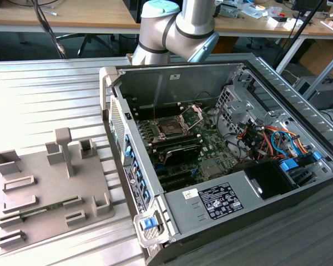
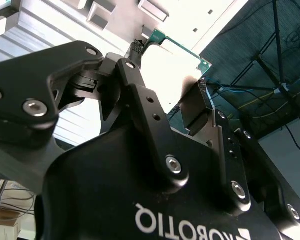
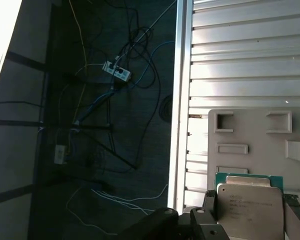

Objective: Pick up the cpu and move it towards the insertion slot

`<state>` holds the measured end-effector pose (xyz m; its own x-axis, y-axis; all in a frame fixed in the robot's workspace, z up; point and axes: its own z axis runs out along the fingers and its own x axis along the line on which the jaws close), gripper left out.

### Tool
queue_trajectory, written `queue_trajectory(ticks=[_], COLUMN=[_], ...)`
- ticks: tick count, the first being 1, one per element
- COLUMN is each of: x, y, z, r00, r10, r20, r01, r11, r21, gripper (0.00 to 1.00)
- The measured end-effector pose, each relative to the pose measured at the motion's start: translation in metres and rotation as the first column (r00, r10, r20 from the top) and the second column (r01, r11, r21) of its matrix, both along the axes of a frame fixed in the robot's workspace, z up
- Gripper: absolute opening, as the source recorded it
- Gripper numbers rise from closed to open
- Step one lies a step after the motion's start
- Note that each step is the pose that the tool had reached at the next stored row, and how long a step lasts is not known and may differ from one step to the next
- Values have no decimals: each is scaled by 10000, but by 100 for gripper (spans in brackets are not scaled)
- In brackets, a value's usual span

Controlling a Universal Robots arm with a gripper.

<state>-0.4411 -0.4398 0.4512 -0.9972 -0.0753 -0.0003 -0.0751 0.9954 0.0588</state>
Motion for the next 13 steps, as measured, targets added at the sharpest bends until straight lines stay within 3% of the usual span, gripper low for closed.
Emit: queue_trajectory(ticks=[13], x=[0], y=[0], z=[72], r00=[10000], r10=[0], r20=[-1], r01=[0], r11=[10000], r21=[-1], gripper=[55])
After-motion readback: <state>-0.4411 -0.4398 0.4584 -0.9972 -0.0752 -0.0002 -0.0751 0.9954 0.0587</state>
